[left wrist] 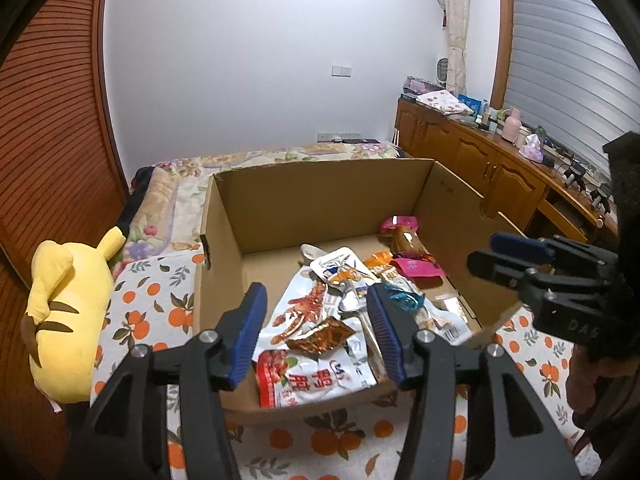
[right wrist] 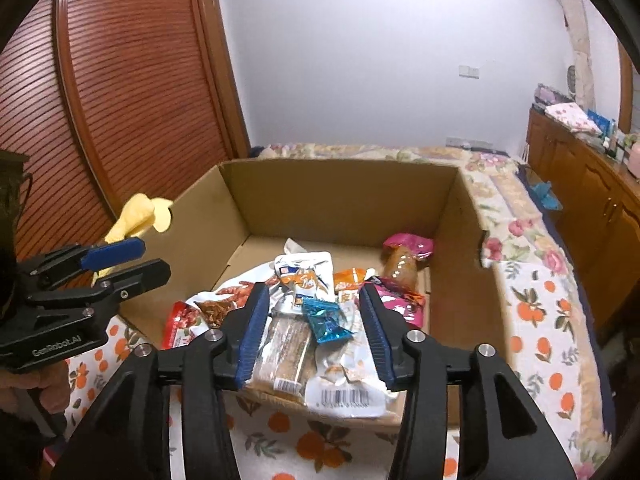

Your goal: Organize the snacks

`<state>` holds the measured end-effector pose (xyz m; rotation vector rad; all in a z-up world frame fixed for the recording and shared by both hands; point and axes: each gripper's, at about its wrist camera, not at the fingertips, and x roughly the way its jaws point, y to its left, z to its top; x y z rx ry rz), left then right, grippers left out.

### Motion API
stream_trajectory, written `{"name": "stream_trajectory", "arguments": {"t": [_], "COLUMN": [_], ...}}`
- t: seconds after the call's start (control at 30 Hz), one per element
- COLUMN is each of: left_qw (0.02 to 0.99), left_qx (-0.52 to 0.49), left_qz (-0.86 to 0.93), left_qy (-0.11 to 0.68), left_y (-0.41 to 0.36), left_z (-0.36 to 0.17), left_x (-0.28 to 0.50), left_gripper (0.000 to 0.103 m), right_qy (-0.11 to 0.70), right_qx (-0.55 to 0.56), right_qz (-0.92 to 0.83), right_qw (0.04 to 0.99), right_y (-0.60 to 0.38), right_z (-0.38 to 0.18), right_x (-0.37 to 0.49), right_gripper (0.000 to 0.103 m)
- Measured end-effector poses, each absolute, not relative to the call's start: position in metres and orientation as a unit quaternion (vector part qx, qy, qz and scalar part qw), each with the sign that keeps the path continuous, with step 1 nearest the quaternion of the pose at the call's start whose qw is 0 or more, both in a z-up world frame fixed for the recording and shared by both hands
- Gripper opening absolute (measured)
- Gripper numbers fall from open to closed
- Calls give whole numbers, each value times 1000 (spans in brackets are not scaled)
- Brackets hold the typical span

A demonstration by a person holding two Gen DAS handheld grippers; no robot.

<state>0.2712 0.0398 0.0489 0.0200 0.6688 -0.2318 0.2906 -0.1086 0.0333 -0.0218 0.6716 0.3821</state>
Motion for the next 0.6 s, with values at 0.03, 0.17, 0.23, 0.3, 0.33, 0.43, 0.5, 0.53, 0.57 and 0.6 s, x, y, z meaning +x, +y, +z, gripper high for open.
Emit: {"name": "stream_trajectory", "arguments": {"t": [0.03, 0.17, 0.23, 0.3, 0.33, 0.43, 0.5, 0.53, 0.57, 0.6], "left_qw": [938, 941, 942, 943, 944, 947, 948, 948, 948, 949], "left_qx": [13, 26, 31, 31, 31, 34, 35, 34, 36, 38], "left_qz": [-113, -120, -122, -129, -132, -133, -133, -135, -134, -133], "left_qy": [327, 317, 311, 306, 302, 290, 287, 287, 285, 282], "left_y": [38, 31, 27, 24, 23, 20, 17, 17, 15, 14], "left_z": [51, 60, 66, 73, 76, 85, 89, 91, 93, 95], "left_x": [268, 252, 244, 235, 231, 219, 212, 208, 204, 201], "left_gripper": [53, 58, 59, 68, 77, 80, 81, 83, 83, 85], "right_qy": [322, 314, 307, 300, 296, 274, 261, 257, 253, 249], "right_qx": [-14, -18, -21, -21, -21, -27, -32, -32, -32, -32], "right_qz": [183, 184, 181, 178, 177, 168, 164, 163, 162, 160], "right_qw": [929, 931, 934, 937, 939, 947, 951, 952, 953, 955], "right_y": [-111, -117, -119, -120, -121, -121, -120, -120, -120, -120], "right_z": [36, 47, 52, 57, 60, 68, 73, 75, 76, 78], "right_x": [285, 267, 258, 250, 246, 230, 220, 217, 213, 209], "right_gripper": [54, 58, 58, 61, 61, 66, 67, 68, 71, 74]}}
